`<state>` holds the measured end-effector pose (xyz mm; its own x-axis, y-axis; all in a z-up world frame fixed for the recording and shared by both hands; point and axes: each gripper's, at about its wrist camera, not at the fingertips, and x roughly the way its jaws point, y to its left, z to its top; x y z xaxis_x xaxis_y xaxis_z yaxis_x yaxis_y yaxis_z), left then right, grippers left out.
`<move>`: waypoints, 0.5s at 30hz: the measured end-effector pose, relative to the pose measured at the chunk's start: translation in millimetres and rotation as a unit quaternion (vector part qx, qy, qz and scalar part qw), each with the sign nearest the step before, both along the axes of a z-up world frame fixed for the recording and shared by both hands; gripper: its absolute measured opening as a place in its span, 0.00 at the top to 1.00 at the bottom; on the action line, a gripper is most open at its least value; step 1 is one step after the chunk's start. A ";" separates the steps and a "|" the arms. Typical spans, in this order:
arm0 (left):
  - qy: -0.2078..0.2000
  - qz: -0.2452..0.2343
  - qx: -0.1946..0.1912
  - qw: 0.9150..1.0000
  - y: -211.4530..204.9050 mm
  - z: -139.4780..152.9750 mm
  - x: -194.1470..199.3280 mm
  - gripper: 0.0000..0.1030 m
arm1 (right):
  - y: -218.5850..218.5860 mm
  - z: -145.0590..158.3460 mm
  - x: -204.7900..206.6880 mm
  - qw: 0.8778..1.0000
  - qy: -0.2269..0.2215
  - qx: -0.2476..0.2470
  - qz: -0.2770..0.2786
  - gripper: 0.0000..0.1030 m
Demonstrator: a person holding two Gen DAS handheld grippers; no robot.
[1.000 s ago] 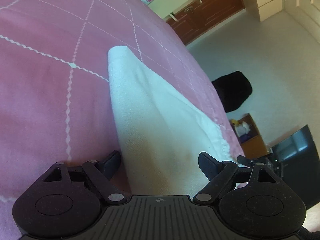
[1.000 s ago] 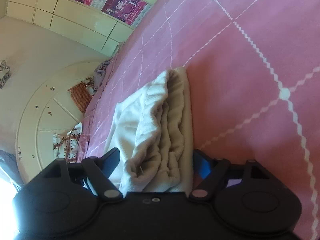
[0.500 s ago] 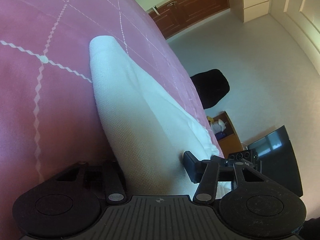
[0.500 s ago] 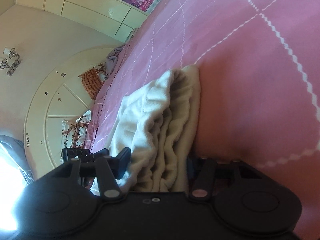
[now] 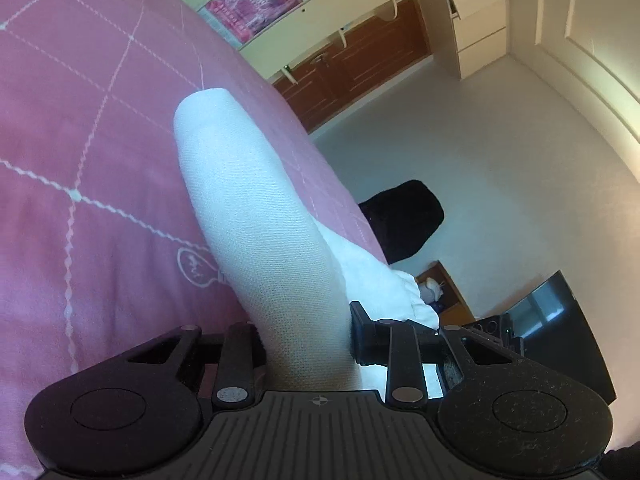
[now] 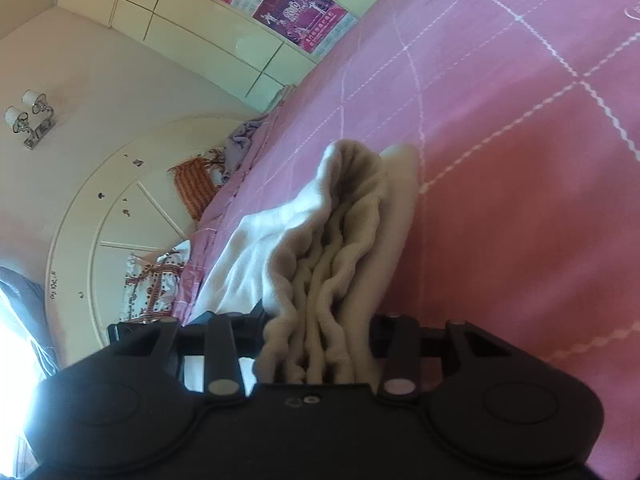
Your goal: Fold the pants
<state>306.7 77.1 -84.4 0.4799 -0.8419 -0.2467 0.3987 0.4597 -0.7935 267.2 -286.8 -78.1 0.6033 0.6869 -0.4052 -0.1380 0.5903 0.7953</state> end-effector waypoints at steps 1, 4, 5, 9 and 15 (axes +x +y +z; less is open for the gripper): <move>-0.004 0.009 -0.008 1.000 9.8 4.5 0.9 0.70 | 4.6 6.9 4.7 1.000 -0.003 -0.004 0.011 0.60; -0.004 0.040 -0.034 0.999 34.1 12.6 8.0 0.70 | 24.2 28.3 23.8 0.998 -0.019 -0.030 0.042 0.63; -0.005 0.049 -0.039 0.998 42.7 15.2 13.5 0.70 | 31.2 34.8 33.3 0.998 -0.024 -0.034 0.051 0.64; -0.004 0.076 -0.033 0.997 60.8 19.5 45.9 0.70 | 44.0 46.3 44.4 0.996 -0.035 -0.043 0.072 0.64; 0.020 0.094 0.021 0.995 78.9 11.3 115.2 0.70 | 42.7 47.9 58.8 0.993 -0.022 -0.066 0.092 0.64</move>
<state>421.9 156.0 -73.1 0.6171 -0.7262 -0.3030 0.2700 0.5571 -0.7854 326.0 -244.1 -30.2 0.4917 0.7298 -0.4749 -0.2856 0.6504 0.7039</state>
